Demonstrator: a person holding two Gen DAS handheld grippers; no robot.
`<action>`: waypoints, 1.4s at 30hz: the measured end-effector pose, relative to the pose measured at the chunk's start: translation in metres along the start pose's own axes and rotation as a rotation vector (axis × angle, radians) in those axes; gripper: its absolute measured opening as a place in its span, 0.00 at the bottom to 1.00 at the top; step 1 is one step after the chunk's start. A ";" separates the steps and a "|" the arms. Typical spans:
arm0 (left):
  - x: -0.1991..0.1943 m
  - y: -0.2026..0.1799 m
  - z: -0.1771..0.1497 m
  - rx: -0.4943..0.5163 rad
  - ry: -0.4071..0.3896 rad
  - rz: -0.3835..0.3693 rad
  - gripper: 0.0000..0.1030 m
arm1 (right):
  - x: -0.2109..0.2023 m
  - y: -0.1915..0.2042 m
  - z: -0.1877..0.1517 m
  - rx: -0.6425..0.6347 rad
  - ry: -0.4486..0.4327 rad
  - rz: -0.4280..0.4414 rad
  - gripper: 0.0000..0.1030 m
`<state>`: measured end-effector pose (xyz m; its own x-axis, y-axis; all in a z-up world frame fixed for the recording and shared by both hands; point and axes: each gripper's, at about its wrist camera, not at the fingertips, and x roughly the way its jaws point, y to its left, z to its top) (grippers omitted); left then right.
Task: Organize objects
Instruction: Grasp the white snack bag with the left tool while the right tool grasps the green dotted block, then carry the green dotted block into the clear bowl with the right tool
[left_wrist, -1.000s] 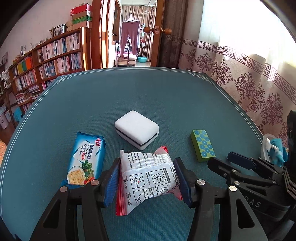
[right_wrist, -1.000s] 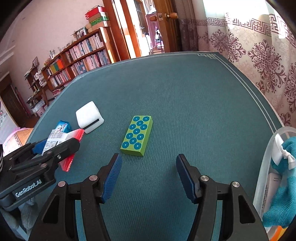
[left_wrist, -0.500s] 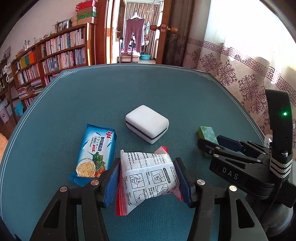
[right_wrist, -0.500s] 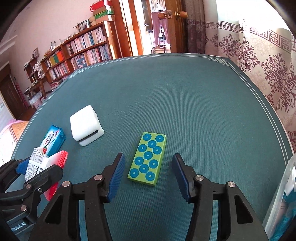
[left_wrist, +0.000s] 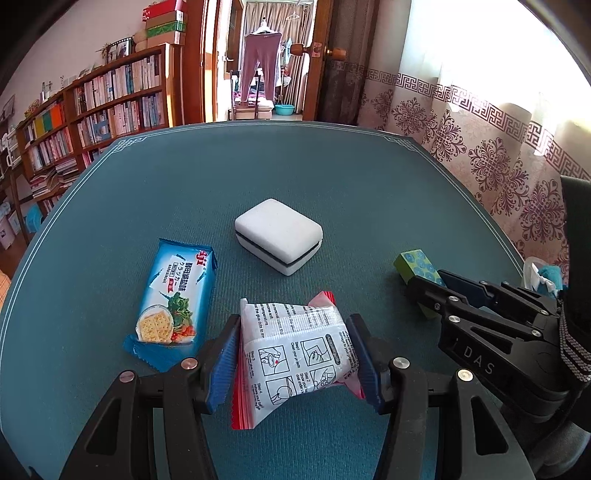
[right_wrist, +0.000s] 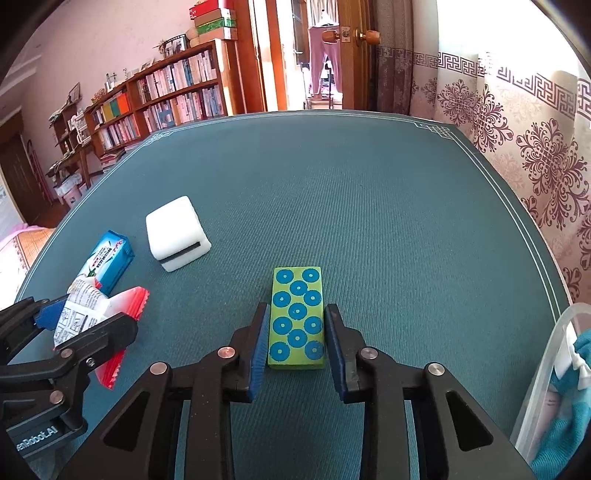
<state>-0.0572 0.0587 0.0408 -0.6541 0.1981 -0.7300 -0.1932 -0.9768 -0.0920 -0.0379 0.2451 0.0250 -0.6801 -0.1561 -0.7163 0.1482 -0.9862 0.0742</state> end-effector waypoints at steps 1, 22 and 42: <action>0.000 -0.001 -0.001 0.004 0.001 -0.002 0.58 | -0.004 -0.001 -0.001 0.004 -0.007 0.006 0.30; -0.014 -0.028 -0.007 0.052 -0.003 -0.058 0.58 | -0.109 -0.039 -0.039 0.083 -0.135 0.008 0.30; -0.020 -0.057 -0.014 0.110 -0.001 -0.101 0.58 | -0.152 -0.144 -0.056 0.290 -0.221 -0.271 0.30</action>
<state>-0.0228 0.1095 0.0510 -0.6280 0.2948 -0.7202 -0.3369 -0.9372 -0.0899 0.0846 0.4144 0.0842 -0.8080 0.1326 -0.5741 -0.2419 -0.9631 0.1180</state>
